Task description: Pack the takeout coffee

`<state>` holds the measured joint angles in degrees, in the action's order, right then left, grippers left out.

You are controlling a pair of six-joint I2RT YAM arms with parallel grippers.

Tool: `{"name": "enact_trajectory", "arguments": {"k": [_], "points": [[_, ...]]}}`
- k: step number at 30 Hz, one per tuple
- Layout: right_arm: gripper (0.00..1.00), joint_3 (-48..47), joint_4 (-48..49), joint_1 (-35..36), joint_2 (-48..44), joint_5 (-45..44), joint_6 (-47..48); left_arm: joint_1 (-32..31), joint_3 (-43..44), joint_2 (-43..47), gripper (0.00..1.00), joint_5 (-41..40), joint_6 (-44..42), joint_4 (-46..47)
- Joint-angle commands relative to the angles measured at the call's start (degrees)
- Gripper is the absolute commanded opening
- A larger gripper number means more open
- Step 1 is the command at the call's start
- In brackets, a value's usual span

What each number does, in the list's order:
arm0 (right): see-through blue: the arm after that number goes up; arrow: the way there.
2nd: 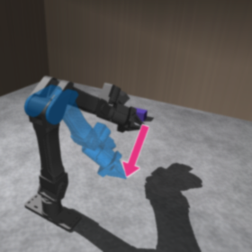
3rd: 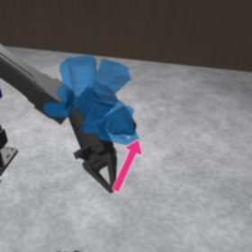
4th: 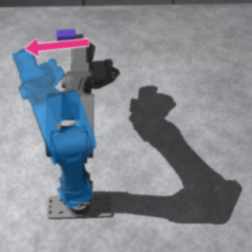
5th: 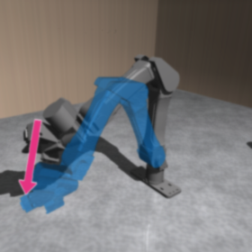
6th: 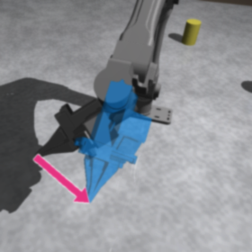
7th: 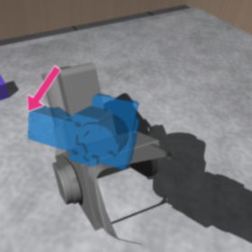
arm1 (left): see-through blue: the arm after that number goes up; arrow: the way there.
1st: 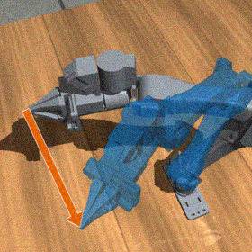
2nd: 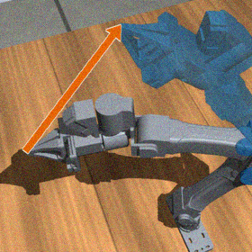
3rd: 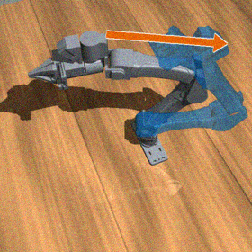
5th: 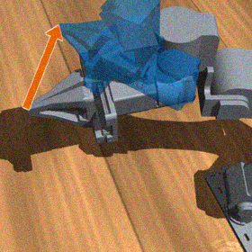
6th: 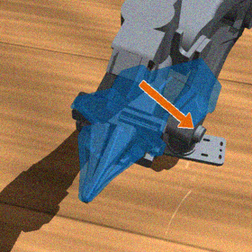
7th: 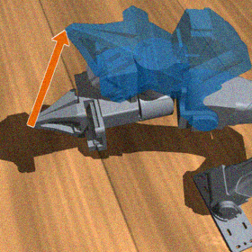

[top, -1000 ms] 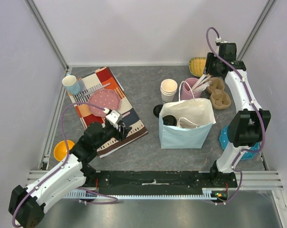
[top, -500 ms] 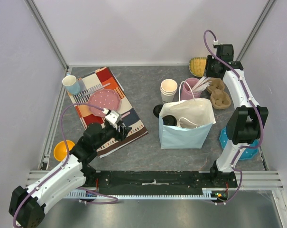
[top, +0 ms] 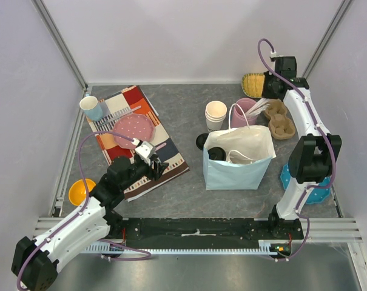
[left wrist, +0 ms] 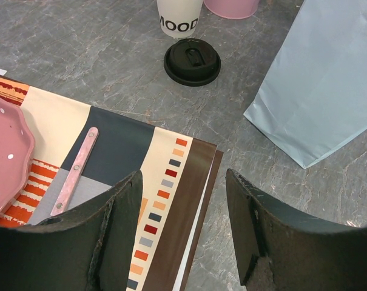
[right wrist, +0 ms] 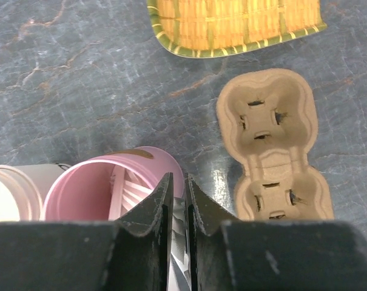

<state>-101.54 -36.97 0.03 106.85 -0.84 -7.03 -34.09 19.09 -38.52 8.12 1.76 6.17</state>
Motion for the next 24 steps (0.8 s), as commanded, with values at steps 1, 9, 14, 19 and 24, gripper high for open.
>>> {"name": "enact_trajectory", "arguments": {"k": [1,9,14,19,24], "points": [[0.19,-4.1,0.6,2.3,-1.3,-0.3,1.9,0.4,-0.3,0.2,0.64,1.3,1.7,2.8],[0.15,-7.5,-2.9,3.2,-1.8,-2.1,2.8,0.5,-0.5,0.8,0.64,1.7,1.1,2.7],[0.16,-7.4,-3.2,3.2,-2.5,-1.5,3.8,0.5,-0.5,0.9,0.64,2.1,1.0,2.6],[0.06,-7.8,-3.1,3.2,-3.7,-2.1,5.0,0.5,-0.4,0.9,0.64,2.5,1.0,2.5],[0.01,-8.2,-2.5,3.2,-5.0,-1.9,6.3,0.5,-0.3,0.7,0.64,2.8,1.1,2.3]]}}
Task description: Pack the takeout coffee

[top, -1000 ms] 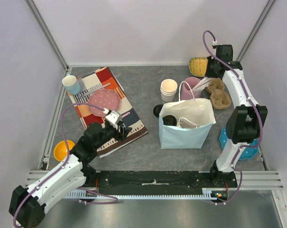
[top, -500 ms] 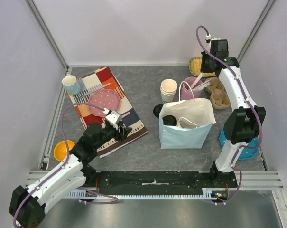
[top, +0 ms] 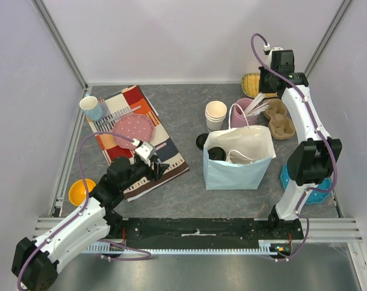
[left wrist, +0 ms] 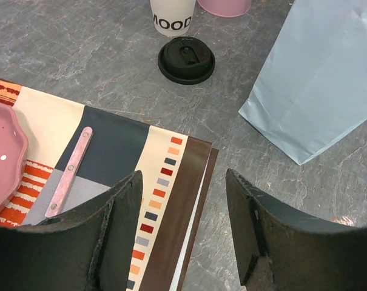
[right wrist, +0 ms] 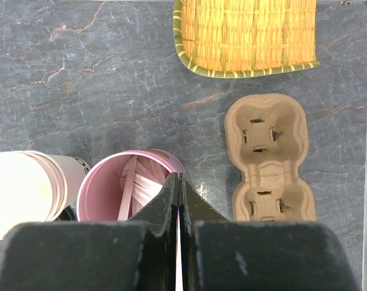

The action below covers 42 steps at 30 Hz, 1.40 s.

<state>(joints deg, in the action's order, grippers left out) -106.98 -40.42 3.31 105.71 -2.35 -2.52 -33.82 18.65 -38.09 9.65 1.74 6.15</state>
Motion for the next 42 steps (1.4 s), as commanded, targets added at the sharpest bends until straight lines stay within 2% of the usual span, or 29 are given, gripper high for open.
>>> {"name": "enact_trajectory", "arguments": {"k": [1,16,25,37,42], "points": [[0.0,-2.8,1.1,-0.1,-4.0,-0.3,2.0,0.2,0.2,0.4,0.64,1.3,1.1,2.4],[0.0,-6.2,0.2,-0.1,-6.9,2.2,4.8,0.2,0.2,0.3,0.64,1.5,1.0,2.3],[0.0,-6.2,0.5,0.0,-13.0,1.6,7.5,0.2,0.2,0.6,0.64,2.0,0.8,2.3],[0.0,-10.2,0.3,0.0,-16.2,4.3,6.0,0.3,0.0,1.6,0.64,2.1,0.7,2.2],[0.0,-9.2,1.8,0.0,-22.2,5.2,4.3,0.3,-0.2,2.5,0.64,2.3,0.5,2.3]]}}
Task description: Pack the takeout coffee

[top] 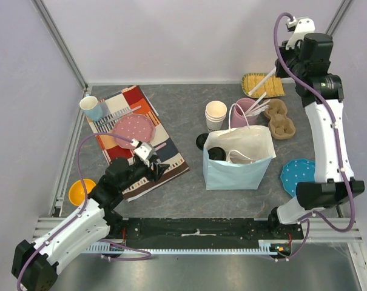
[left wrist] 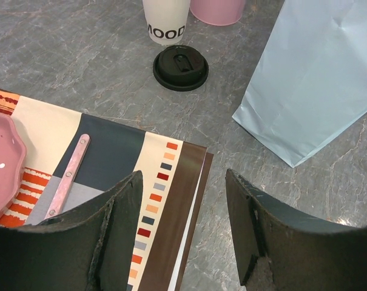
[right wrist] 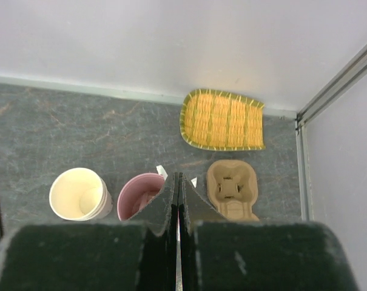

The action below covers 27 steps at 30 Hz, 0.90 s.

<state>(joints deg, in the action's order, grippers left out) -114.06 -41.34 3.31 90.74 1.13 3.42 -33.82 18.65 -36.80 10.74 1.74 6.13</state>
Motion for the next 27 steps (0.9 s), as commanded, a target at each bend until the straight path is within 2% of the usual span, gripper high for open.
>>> {"name": "enact_trajectory", "arguments": {"k": [1,11,19,27], "points": [[0.0,-1.7,3.6,0.0,-8.4,1.9,-1.8,0.3,-0.2,1.6,0.64,1.2,0.5,2.3],[0.0,-0.6,5.1,0.0,-21.9,8.4,-5.2,0.4,-0.6,4.6,0.63,2.6,0.4,2.4],[0.0,-1.1,-0.6,0.0,-31.2,10.7,-6.8,0.5,-1.1,6.8,0.63,3.6,-0.3,3.1],[0.0,0.9,-9.7,0.0,-36.4,11.9,-7.5,0.6,-1.3,8.1,0.63,4.7,-0.4,3.2]]}}
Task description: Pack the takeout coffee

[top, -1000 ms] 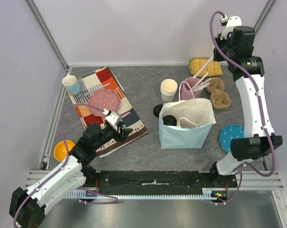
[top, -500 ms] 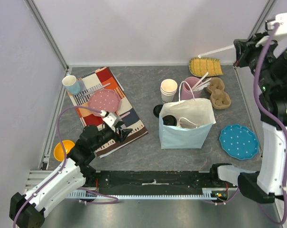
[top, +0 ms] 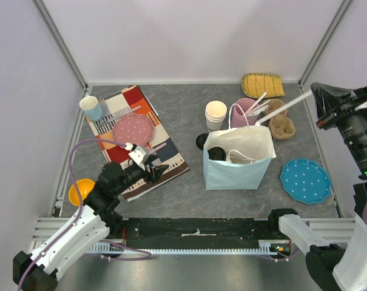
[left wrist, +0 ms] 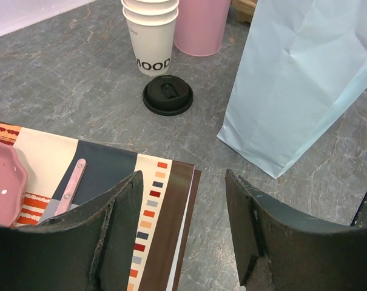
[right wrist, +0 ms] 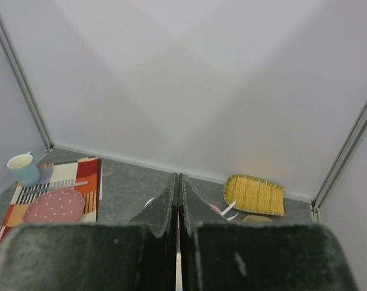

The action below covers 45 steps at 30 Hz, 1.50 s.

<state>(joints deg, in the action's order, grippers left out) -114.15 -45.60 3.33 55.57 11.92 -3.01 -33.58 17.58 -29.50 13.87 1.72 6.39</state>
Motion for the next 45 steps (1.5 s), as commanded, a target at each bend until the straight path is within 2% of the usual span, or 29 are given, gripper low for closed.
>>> {"name": "enact_trajectory", "arguments": {"k": [1,6,14,25,26,27,29,30,32,33,34,38,41,45], "points": [[0.0,1.9,-5.6,0.0,-2.4,1.3,-1.4,0.4,-0.2,1.0,0.63,1.7,-0.3,2.9],[0.0,11.9,-4.8,0.0,-5.5,3.3,-3.0,0.4,-0.2,1.4,0.63,2.2,0.0,2.9],[0.0,28.2,4.7,0.0,-5.6,7.8,-7.0,1.0,-0.1,1.8,0.63,2.3,-0.3,2.7],[0.01,34.3,-1.9,0.0,-2.7,9.5,-2.1,1.6,-0.3,1.3,0.63,2.6,-0.5,2.8],[0.08,34.4,-2.2,-0.1,-2.6,9.3,-1.8,1.6,-0.3,1.3,0.63,2.6,-0.5,3.0],[0.3,34.3,-2.9,0.0,-2.3,9.0,-1.4,1.6,-0.2,1.2,0.63,2.7,-0.4,3.0],[0.46,33.7,-3.5,-0.1,-2.0,7.4,-1.1,1.6,-0.3,1.2,0.63,2.7,-0.4,2.9],[0.6,33.4,-4.0,-0.1,-1.7,6.6,-1.0,1.6,-0.3,1.1,0.63,2.7,-0.4,2.9],[0.73,32.0,-4.4,-0.1,-1.3,5.2,-0.9,1.6,-0.3,1.3,0.63,2.7,-0.3,2.9],[0.88,31.5,-4.4,-0.1,-0.8,5.1,-1.0,1.6,-0.3,1.3,0.63,2.7,-0.3,2.9],[0.98,31.0,-4.4,0.0,-0.6,5.2,-1.1,1.7,-0.3,1.3,0.63,2.6,-0.3,2.9],[0.98,27.4,-4.1,-0.1,1.6,5.0,-1.0,1.9,-0.3,1.5,0.63,2.6,-0.3,2.9],[0.98,24.8,-4.6,0.0,2.8,1.2,-1.6,2.4,-0.4,1.5,0.63,2.0,-0.2,3.3],[0.98,23.9,-5.5,-0.2,4.9,-11.5,-3.2,3.8,-0.4,2.0,0.63,0.2,0.0,3.4]]}}
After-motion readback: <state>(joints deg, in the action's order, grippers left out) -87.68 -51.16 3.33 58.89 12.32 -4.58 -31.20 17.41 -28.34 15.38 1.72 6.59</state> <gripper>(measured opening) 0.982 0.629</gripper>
